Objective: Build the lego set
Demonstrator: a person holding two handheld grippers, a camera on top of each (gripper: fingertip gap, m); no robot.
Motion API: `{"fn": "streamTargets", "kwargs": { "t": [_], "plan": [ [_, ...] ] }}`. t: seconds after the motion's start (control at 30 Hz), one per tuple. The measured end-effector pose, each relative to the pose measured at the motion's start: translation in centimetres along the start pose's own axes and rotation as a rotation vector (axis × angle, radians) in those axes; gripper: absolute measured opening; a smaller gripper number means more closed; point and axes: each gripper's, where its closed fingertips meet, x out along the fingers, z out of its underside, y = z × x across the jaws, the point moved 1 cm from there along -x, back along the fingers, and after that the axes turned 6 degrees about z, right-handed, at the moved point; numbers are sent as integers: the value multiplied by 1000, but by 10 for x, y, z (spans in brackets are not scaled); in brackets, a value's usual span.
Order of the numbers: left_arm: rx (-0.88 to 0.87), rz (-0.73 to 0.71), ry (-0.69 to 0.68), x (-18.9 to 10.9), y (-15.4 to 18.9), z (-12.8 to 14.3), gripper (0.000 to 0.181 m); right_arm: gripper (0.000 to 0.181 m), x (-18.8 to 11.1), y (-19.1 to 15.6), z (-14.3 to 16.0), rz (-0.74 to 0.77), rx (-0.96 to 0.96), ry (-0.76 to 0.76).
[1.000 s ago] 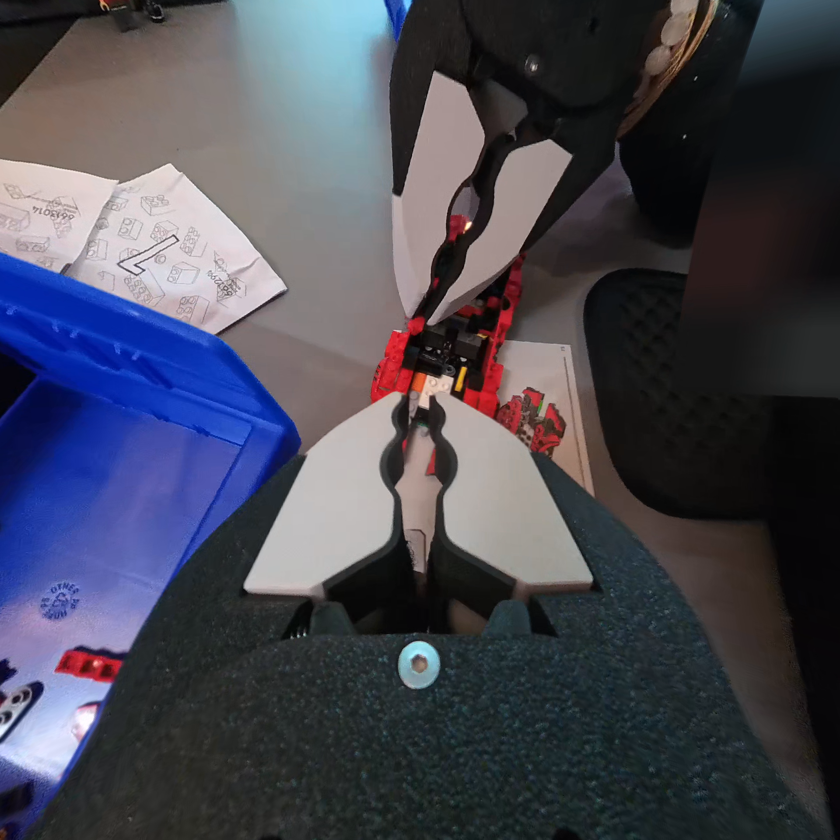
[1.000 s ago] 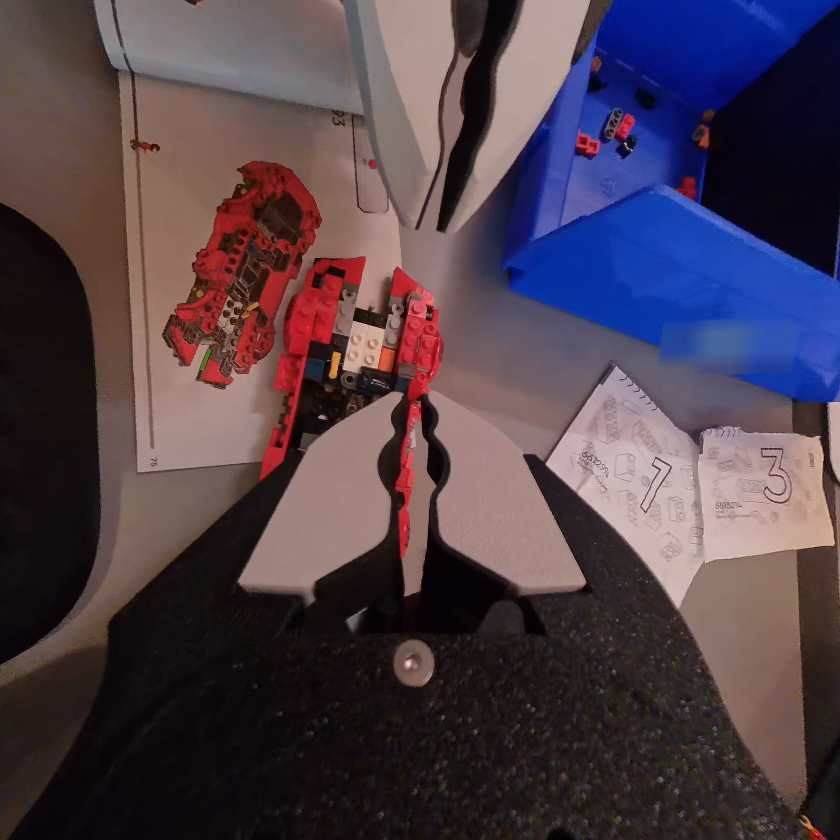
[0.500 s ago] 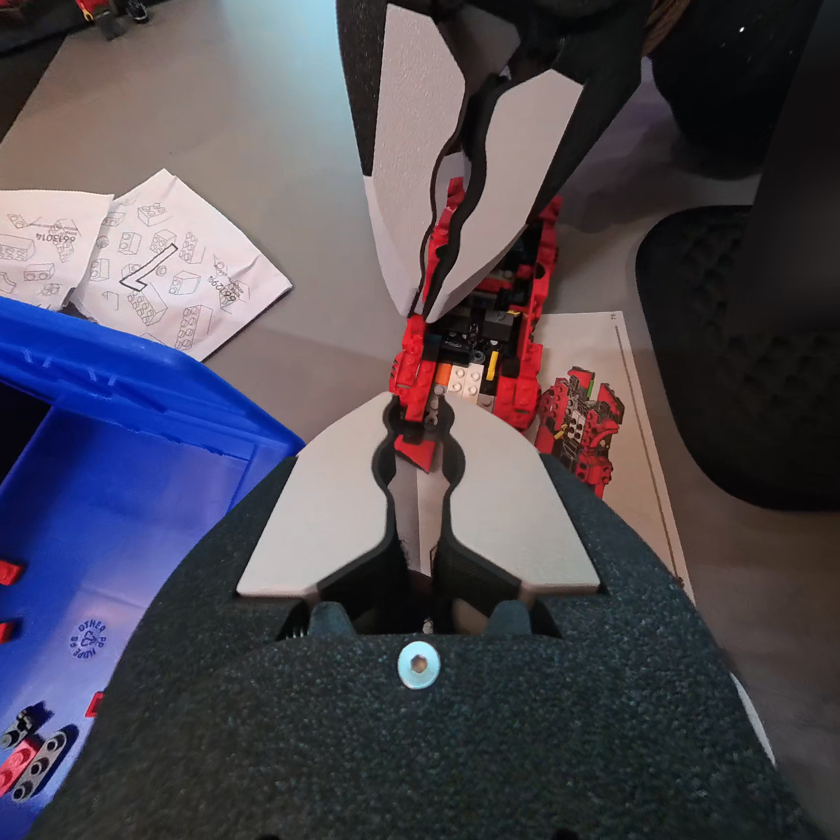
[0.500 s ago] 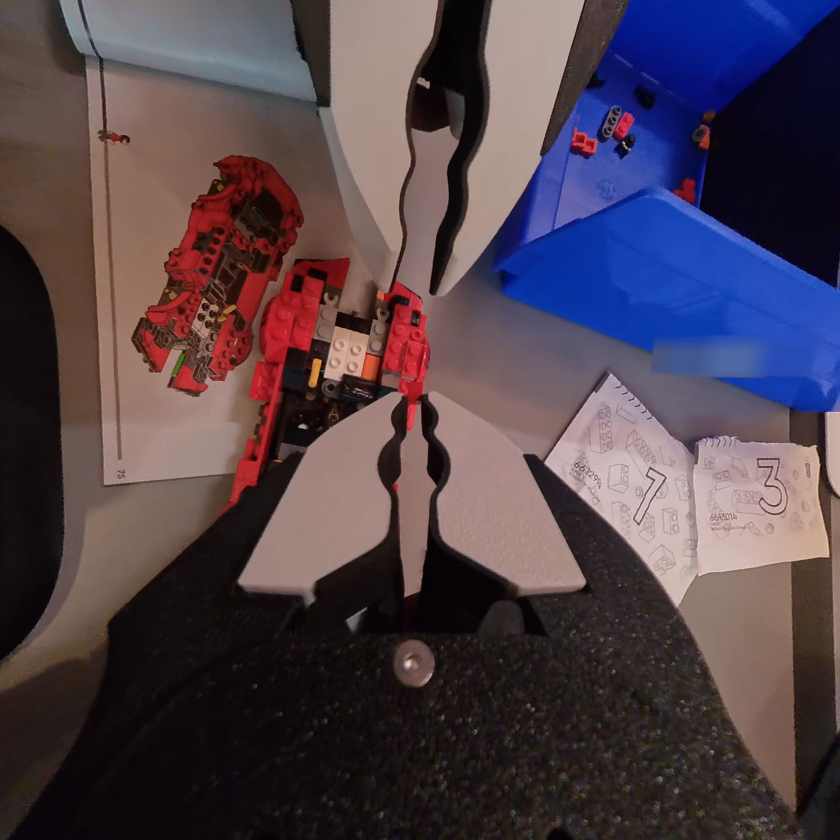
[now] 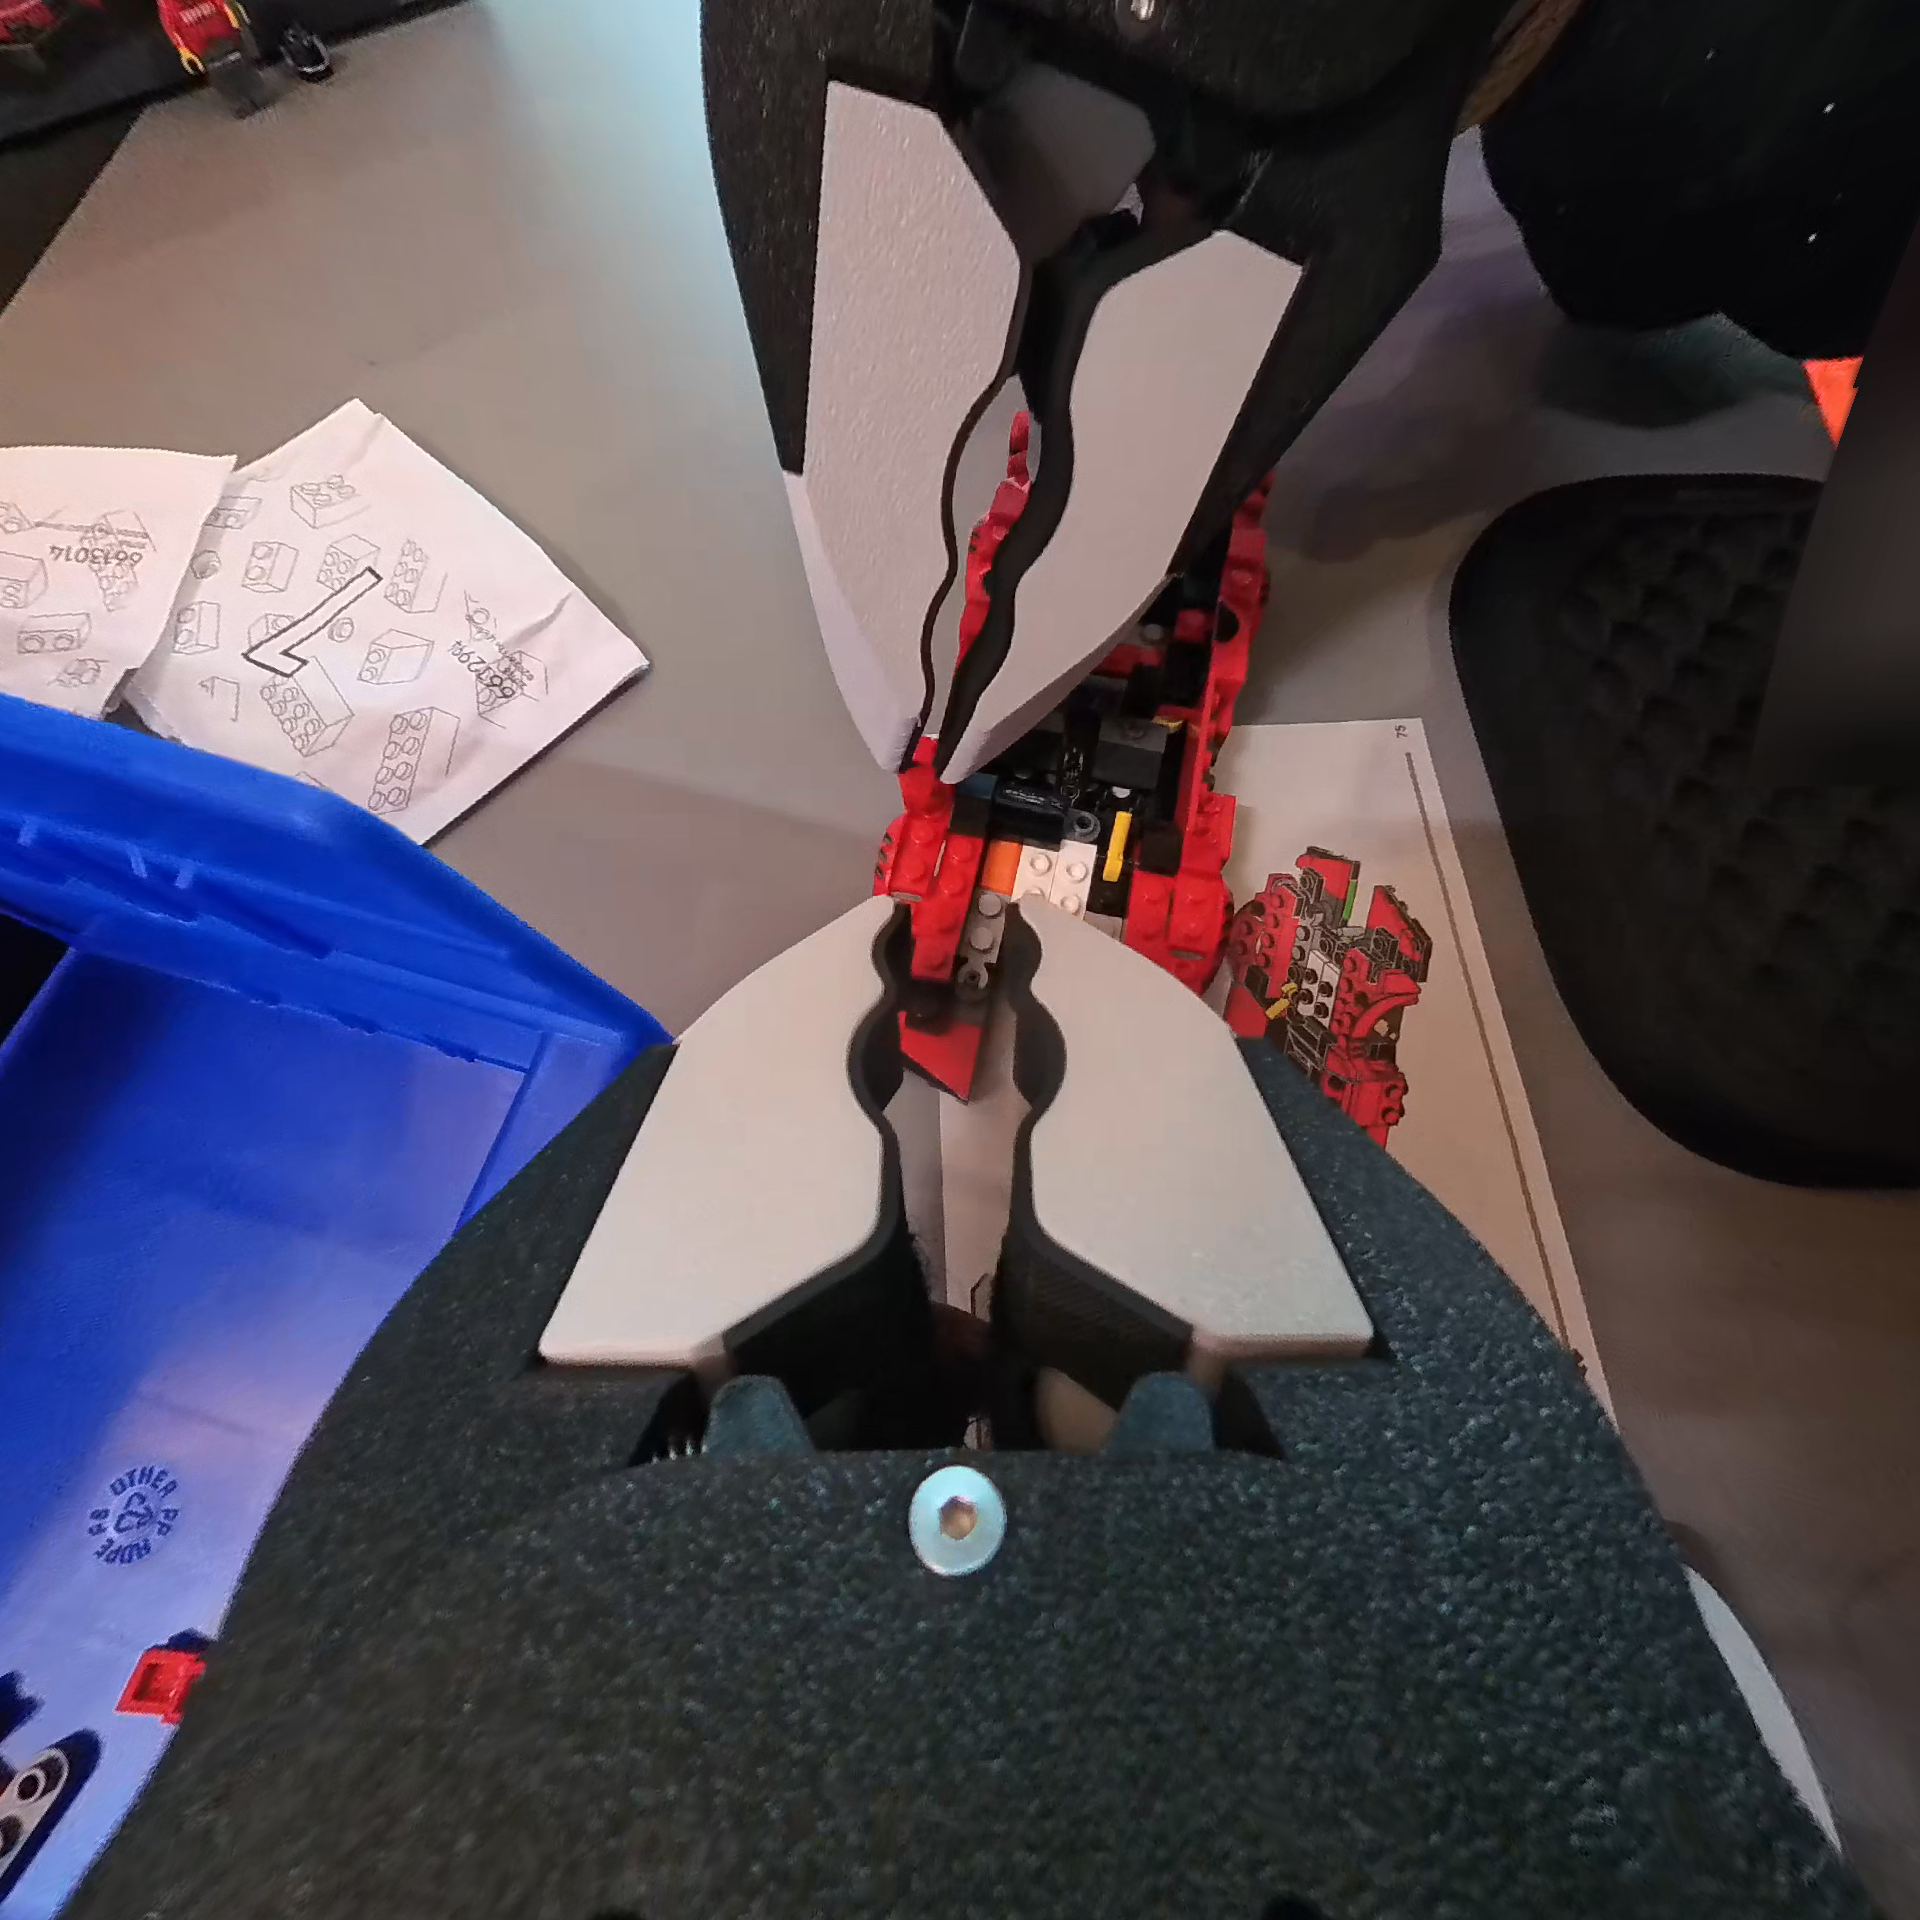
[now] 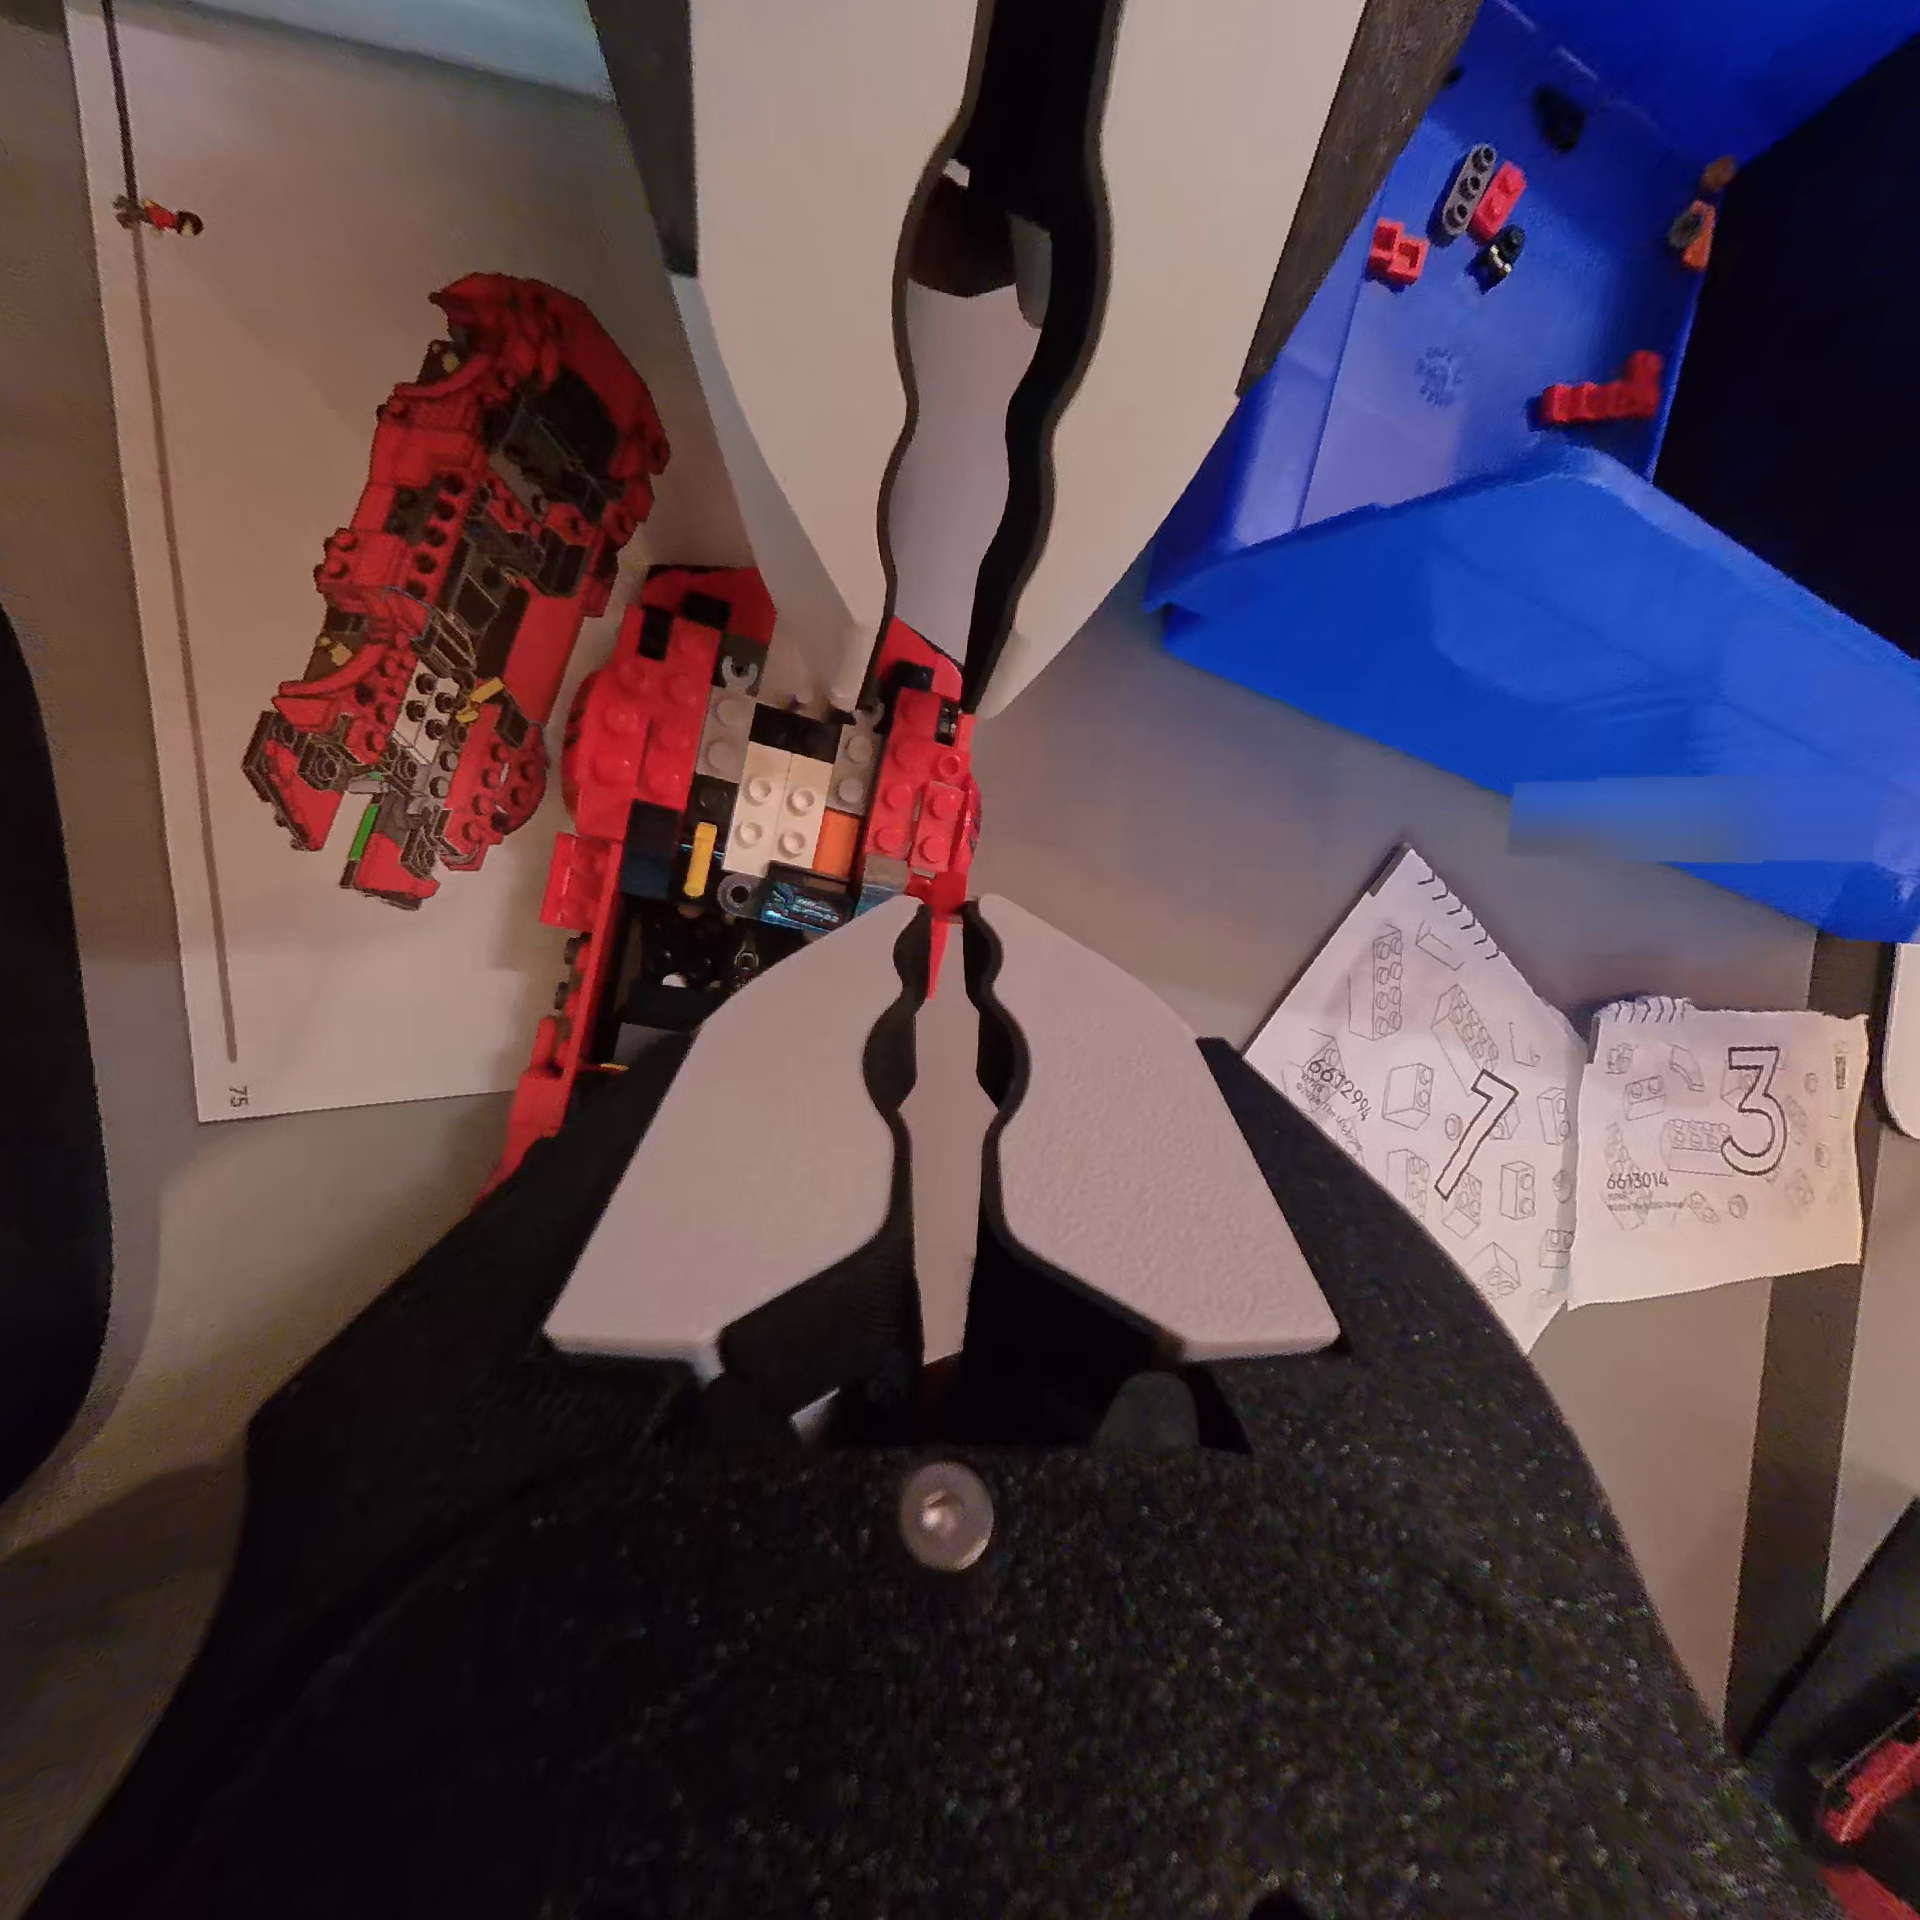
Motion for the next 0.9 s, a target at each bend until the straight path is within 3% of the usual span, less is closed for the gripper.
{"fn": "streamTargets", "kwargs": {
  "t": [0.67, 0.9],
  "plan": [
    [1, 8, 4, 3, 1, 2, 16, 13, 0, -6, 0, -65, 98, -17],
    [1, 7, 2, 3, 0, 3, 15, 8, -1, -5, -2, -74, 139, 31]
  ]
}}
